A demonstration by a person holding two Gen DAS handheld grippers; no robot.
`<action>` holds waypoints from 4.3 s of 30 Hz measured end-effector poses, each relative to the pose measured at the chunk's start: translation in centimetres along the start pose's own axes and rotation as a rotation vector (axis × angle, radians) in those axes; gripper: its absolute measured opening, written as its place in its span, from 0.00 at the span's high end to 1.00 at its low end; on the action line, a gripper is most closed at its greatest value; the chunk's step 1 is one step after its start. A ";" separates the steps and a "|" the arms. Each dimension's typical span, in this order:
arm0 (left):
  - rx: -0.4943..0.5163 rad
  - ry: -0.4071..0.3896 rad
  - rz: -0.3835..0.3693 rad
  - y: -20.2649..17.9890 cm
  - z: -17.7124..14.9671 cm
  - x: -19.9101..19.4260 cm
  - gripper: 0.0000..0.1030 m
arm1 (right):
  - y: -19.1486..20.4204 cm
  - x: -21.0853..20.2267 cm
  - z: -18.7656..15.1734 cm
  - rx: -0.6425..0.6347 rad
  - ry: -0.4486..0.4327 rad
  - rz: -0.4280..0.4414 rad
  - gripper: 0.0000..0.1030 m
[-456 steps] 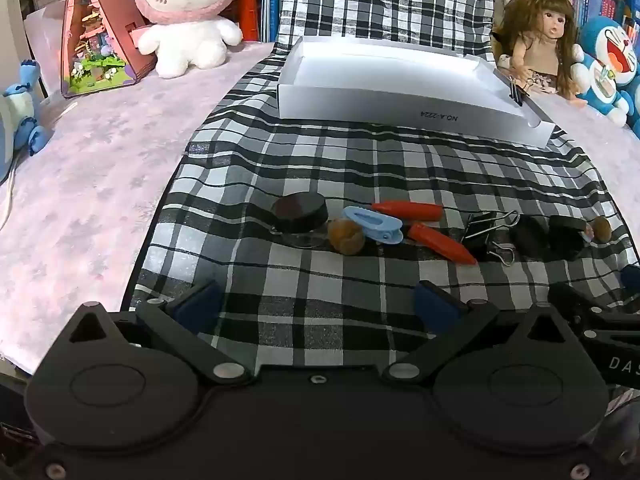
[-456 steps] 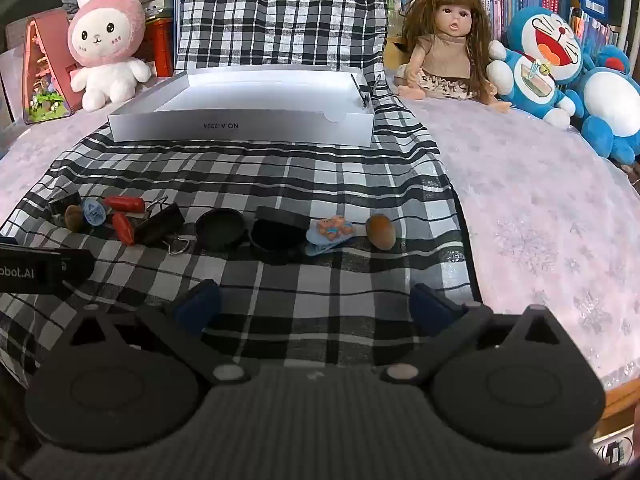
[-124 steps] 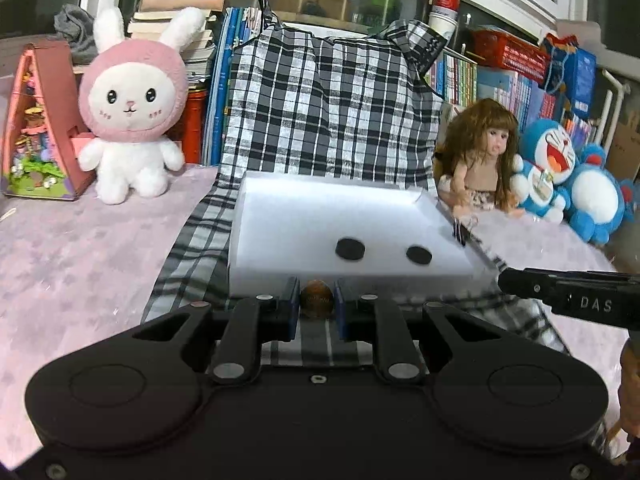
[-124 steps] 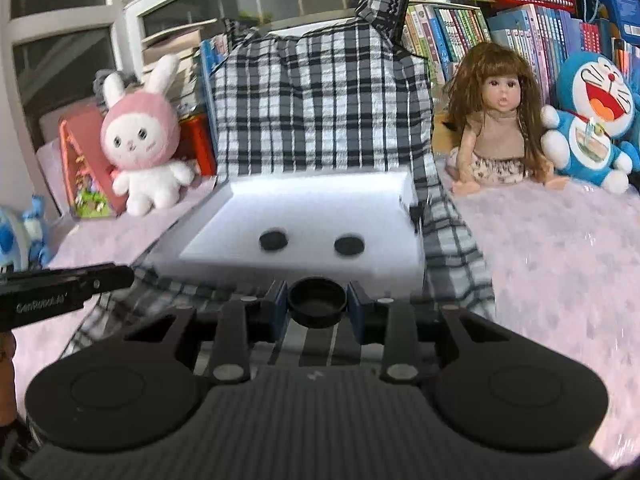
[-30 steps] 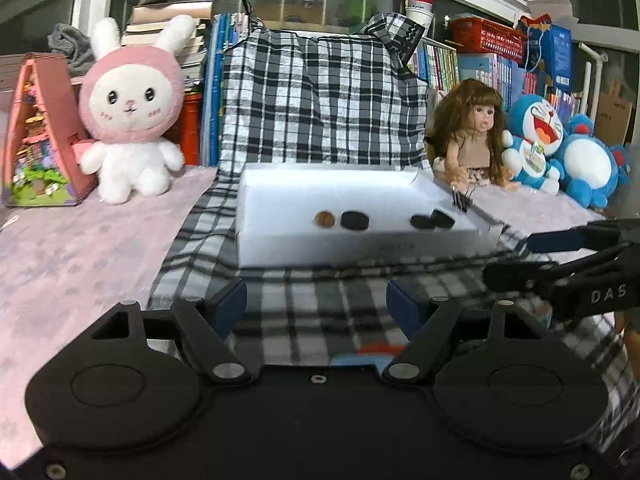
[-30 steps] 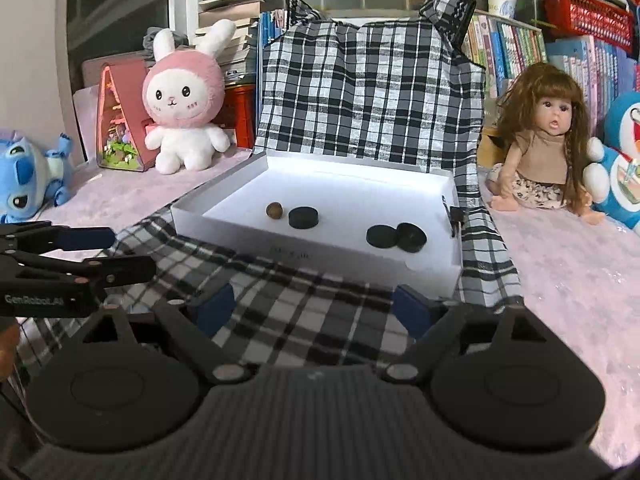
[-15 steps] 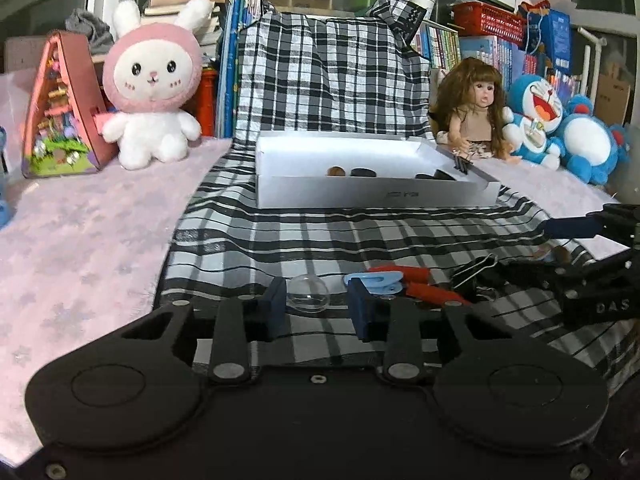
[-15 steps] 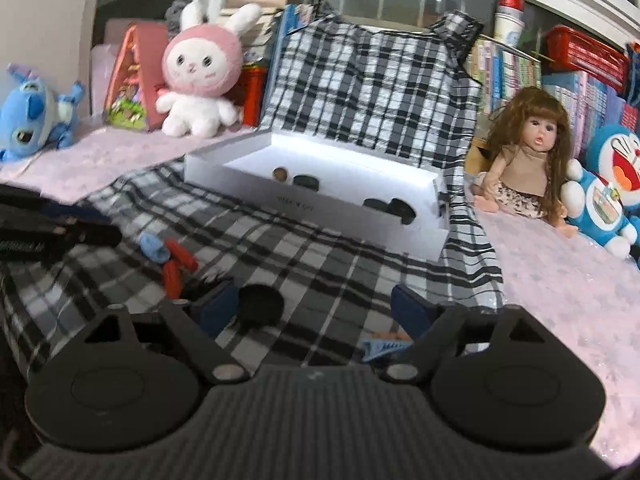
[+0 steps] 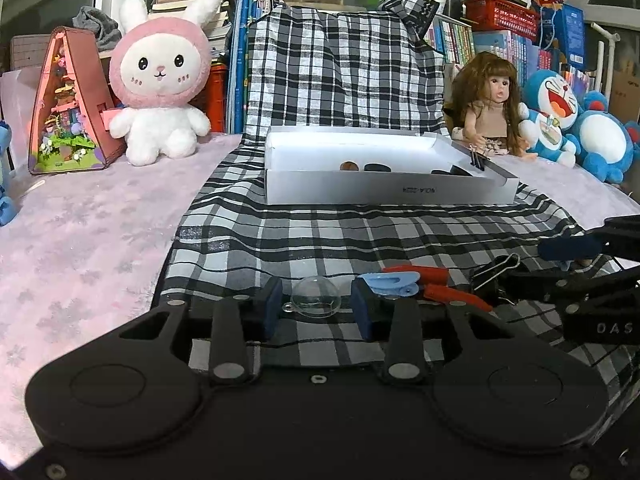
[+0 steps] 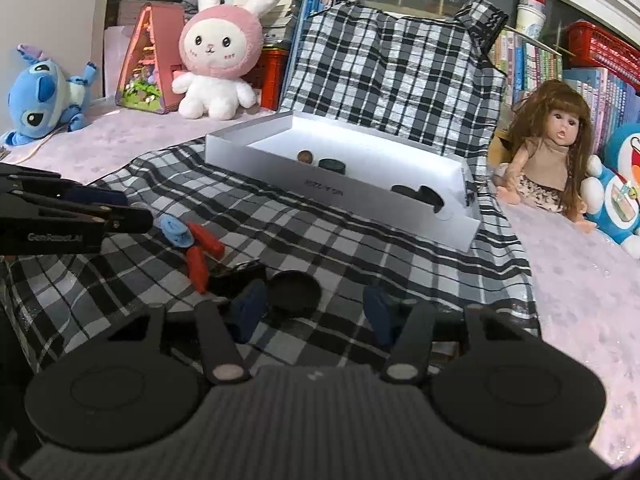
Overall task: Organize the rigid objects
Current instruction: 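Grasp the clear glass ball with the left tool while the right tool grasps a black cap, then carry the glass ball and black cap into the white tray, then open both tools, release the objects and withdraw from the tray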
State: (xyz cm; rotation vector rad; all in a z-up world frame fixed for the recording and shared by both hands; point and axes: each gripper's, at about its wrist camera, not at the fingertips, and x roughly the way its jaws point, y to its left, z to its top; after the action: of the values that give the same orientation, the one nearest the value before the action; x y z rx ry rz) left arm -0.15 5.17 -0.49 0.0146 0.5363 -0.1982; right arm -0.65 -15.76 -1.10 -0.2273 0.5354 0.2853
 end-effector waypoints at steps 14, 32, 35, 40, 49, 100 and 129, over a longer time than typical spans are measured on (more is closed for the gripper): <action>0.035 -0.016 0.027 -0.6 -0.4 -0.4 0.61 | -0.5 0.1 0.0 0.034 0.009 -0.005 0.49; 0.029 0.005 -0.014 -0.8 1.1 0.3 0.71 | -1.8 0.4 1.1 0.124 0.013 0.004 0.64; 0.035 -0.009 -0.014 -0.8 2.4 0.2 0.71 | -2.5 0.2 2.0 0.141 0.003 -0.003 0.64; 0.013 -0.007 -0.047 -0.5 5.6 0.7 0.71 | -3.9 0.5 4.3 0.169 -0.014 -0.005 0.64; -0.088 0.035 -0.126 0.3 11.7 4.3 0.71 | -6.9 3.4 9.3 0.245 0.008 0.056 0.64; -0.146 0.205 -0.115 0.8 15.0 19.2 0.47 | -10.3 16.2 12.2 0.444 0.243 0.051 0.44; -0.098 0.039 -0.125 -0.2 6.6 4.4 0.26 | -5.0 3.1 5.1 0.052 0.041 0.138 0.19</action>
State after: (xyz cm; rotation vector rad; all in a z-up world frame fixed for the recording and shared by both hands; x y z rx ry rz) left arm 6.87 3.76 3.00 -0.1108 0.5854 -0.2940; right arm 5.87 -18.32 2.16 -0.1461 0.5993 0.4007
